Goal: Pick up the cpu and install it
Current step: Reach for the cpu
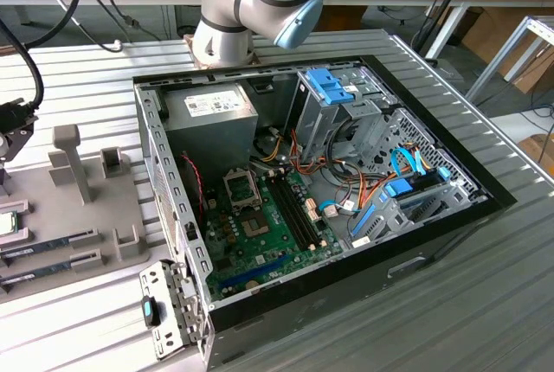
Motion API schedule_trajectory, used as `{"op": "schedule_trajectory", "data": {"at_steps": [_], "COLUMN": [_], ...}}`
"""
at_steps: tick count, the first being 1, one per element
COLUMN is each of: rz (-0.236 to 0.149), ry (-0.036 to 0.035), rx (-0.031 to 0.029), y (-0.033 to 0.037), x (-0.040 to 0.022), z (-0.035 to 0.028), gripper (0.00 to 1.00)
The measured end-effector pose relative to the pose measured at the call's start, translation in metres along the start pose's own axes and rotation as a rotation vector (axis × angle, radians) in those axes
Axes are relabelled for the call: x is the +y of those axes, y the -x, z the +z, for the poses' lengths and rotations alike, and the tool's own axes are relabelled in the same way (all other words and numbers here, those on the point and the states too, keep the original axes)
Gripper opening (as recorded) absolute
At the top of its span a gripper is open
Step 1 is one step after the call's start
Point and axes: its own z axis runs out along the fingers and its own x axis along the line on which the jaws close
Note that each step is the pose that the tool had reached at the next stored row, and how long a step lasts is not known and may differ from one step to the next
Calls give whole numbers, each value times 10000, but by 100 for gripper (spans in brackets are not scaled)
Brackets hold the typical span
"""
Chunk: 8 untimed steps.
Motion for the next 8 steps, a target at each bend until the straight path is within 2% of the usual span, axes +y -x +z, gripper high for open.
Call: {"op": "schedule_trajectory", "data": {"at_steps": [8], "rz": [1], "ry": [0], "rx": [1], "y": [-1], "x": [-1], "z": [31], "gripper": [11]}}
